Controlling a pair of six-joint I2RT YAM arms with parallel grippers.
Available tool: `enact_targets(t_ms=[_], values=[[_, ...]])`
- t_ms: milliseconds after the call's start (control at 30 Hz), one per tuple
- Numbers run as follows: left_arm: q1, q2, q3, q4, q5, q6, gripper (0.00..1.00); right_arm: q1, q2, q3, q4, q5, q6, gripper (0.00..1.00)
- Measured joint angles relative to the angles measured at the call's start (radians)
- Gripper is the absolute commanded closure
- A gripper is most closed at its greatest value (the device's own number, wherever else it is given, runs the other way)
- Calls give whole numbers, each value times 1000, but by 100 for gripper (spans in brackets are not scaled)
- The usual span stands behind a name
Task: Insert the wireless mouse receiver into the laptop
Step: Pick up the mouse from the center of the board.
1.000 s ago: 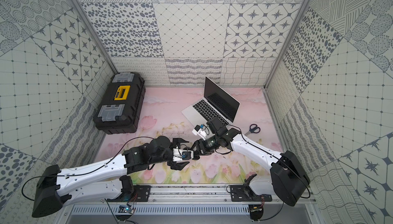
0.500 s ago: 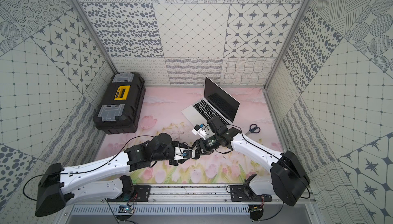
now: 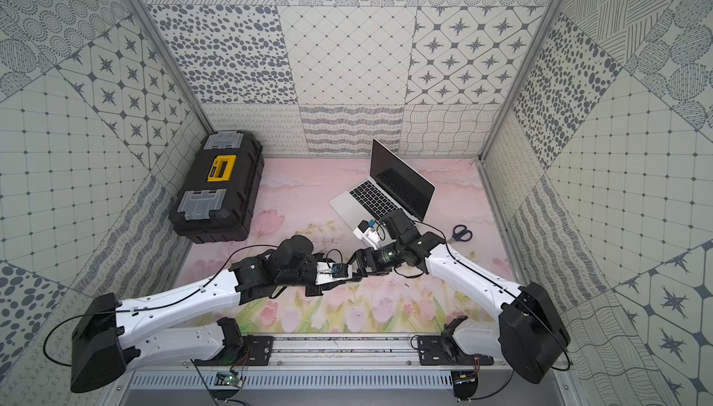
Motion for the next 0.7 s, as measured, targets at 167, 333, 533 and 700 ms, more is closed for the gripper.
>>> enact_targets(t_ms=[167,333,533,700], values=[[90,45,45,-70,128,-124,95,11,-140,-103,117,56,-66,4],[165,73,67,-111,278,-227,95,88,-157,-196,228,99,-136,13],[221,102,81,-145,423,-304,96,122,-128,-230,338,94,-159,37],[232,131,89,-167,519,-340,96,122,-111,-242,440,70,-138,54]])
